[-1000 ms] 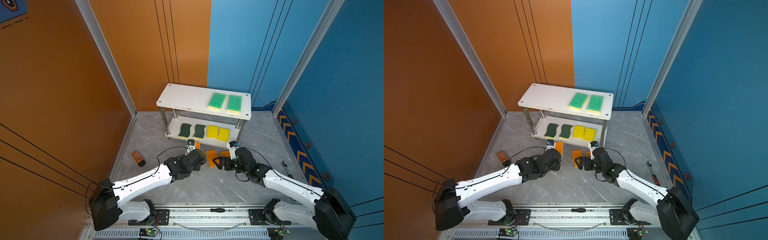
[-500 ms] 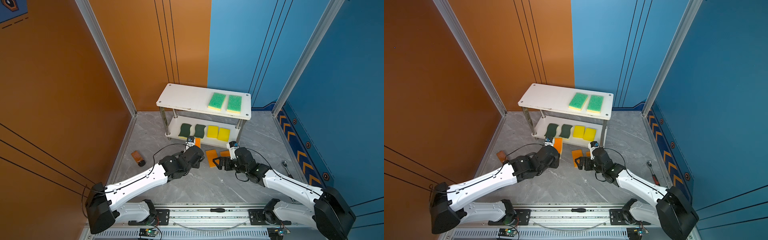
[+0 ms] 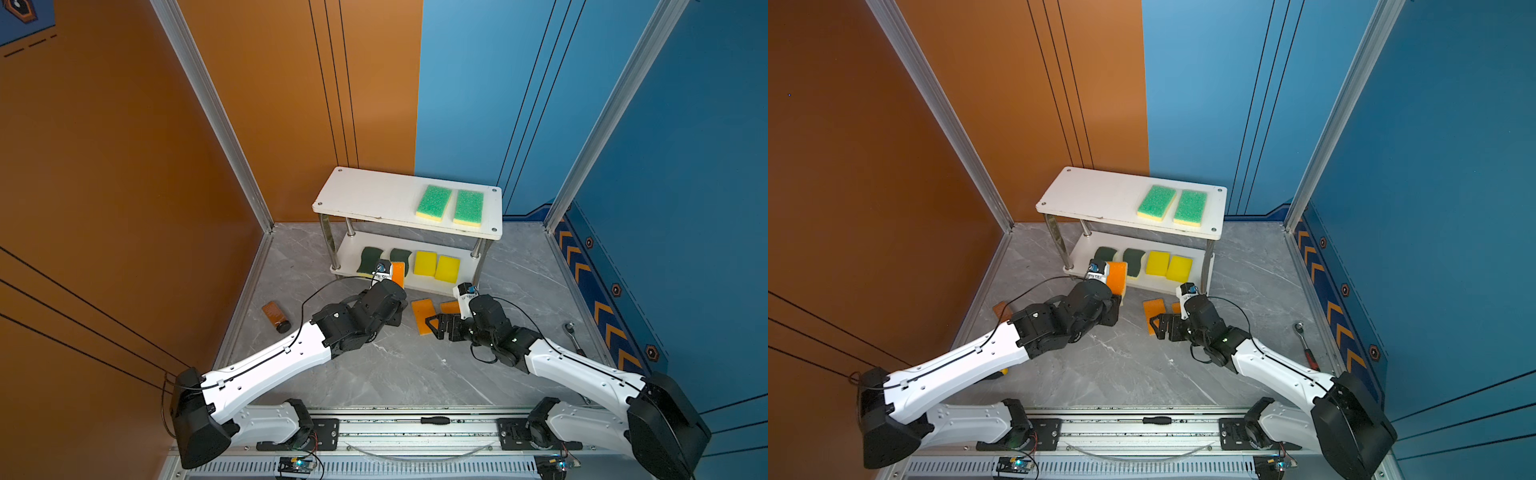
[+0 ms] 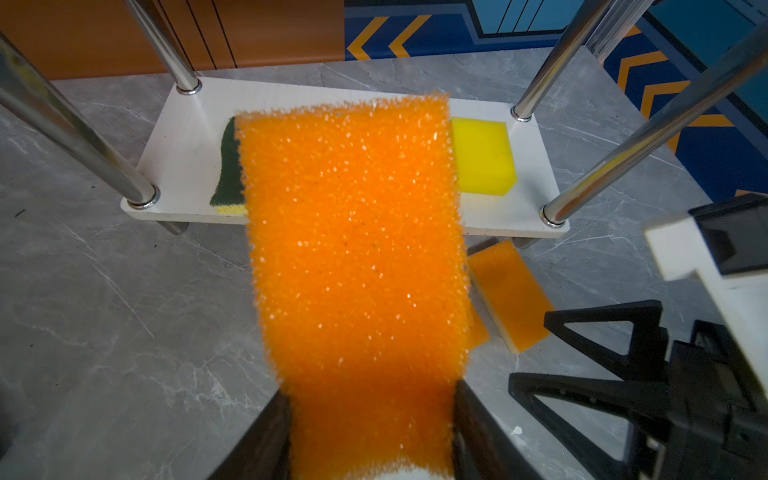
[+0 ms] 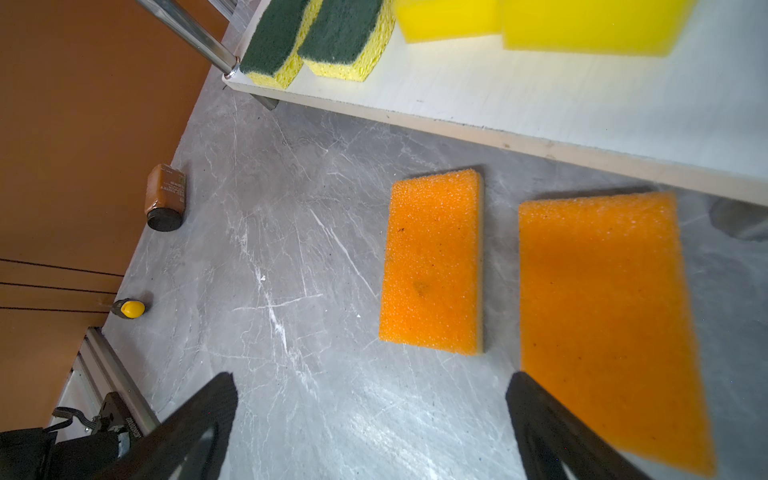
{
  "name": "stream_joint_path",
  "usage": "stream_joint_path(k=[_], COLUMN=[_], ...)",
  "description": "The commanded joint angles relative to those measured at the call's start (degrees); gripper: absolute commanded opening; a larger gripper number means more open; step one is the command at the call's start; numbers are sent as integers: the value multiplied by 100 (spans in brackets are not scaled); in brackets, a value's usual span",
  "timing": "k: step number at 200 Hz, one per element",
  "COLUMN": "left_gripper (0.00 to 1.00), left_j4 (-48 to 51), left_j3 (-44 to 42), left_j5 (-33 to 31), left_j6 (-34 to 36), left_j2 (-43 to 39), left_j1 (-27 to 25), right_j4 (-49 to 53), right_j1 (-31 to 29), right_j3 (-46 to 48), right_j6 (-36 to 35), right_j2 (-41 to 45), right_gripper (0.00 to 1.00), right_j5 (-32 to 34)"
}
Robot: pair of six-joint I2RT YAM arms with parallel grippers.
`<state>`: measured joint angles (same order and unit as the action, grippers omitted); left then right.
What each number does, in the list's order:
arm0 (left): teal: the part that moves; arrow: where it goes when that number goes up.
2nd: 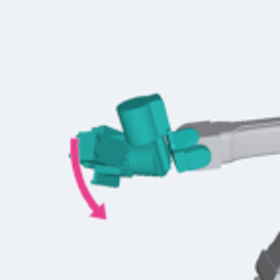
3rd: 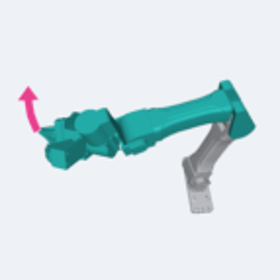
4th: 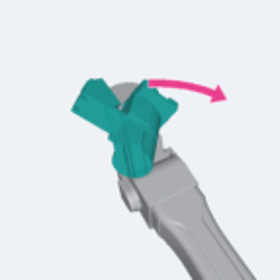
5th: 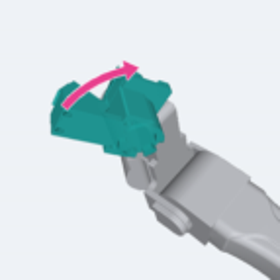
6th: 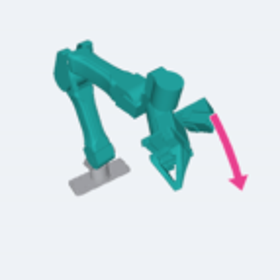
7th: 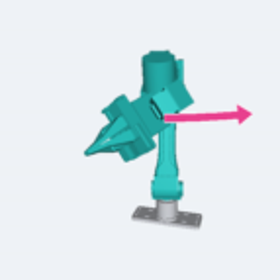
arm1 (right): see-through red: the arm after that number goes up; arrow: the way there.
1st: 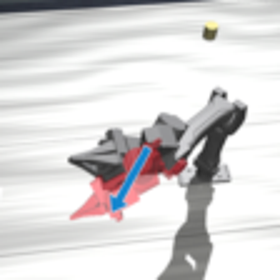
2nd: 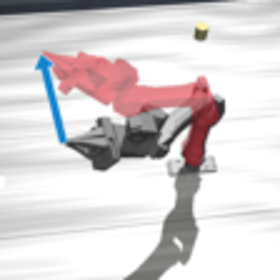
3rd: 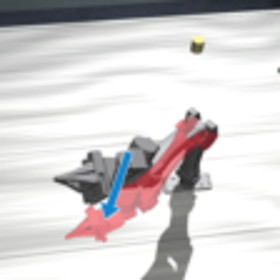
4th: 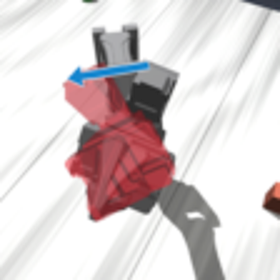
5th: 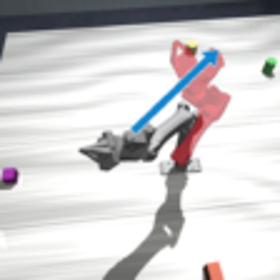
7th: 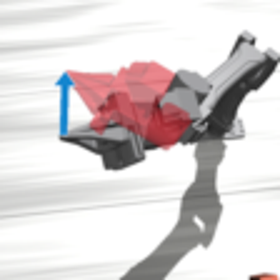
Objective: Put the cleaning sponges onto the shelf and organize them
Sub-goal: 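Carry the orange sponge with the left gripper up over the shelf top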
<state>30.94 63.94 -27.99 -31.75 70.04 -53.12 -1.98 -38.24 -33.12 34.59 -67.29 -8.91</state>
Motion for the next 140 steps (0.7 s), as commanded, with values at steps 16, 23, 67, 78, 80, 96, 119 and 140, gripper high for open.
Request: stream_joint_path(k=[16,23,67,78,80,96,119,140], left_gripper=[55,55,54,54,54,54,54,54], left_j4=[81,86,83,79,79,86,88,104], left_j3=[284,307,469,510,517,573,653,737], left_j5=[-120,-126,-121,-124,-125,-111,-102,-83], left_j6=[287,313,463,506,510,585,691,756], left_j2=[-124,-123,-133,-131,-124,-119,-116,-137], left_j1=[89,100,119,118,118,127,134,135], right_j4=[66,73,92,91,85,89,92,110], right_j1=[27,27,27,27,27,27,27,27], right_j3=[77,78,86,86,87,90,87,86], right_j6=[56,57,65,66,68,80,83,92], right_j2=[-32,-37,-16,-18,-16,-21,-13,5], right_gripper=[100,100,100,100,100,100,100,100], right_j5=[4,5,9,6,6,11,9,6])
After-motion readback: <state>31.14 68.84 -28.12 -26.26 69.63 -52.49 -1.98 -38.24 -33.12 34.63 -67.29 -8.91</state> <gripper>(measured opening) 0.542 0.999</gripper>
